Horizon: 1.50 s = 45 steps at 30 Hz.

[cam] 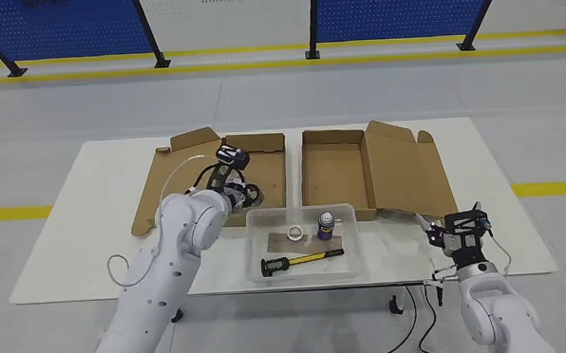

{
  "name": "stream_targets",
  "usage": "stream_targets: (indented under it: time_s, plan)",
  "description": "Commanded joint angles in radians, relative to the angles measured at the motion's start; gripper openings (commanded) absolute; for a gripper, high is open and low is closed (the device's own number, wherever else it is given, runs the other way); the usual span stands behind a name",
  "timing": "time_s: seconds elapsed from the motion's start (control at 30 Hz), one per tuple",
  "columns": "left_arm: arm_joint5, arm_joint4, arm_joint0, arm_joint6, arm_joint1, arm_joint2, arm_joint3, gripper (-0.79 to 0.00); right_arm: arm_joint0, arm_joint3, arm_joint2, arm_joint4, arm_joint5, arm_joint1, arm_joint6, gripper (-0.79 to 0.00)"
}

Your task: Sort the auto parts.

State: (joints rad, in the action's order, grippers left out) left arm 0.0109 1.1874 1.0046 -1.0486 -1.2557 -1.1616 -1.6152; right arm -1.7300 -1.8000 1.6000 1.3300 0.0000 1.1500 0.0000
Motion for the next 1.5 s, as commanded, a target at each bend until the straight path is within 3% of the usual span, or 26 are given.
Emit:
stream_targets:
  time_s: [0.0,1.47]
  plan:
    - [-0.007,0.003,-0.005,0.007,-0.001,-0.002,0.023,-0.785,0.0,0.0,0.0,0.0,0.0,0.0,0.0,0.0]
    - [-0.018,0.021,-0.161,0.055,-0.035,0.059,0.412,-0.785,0.0,0.0,0.0,0.0,0.0,0.0,0.0,0.0]
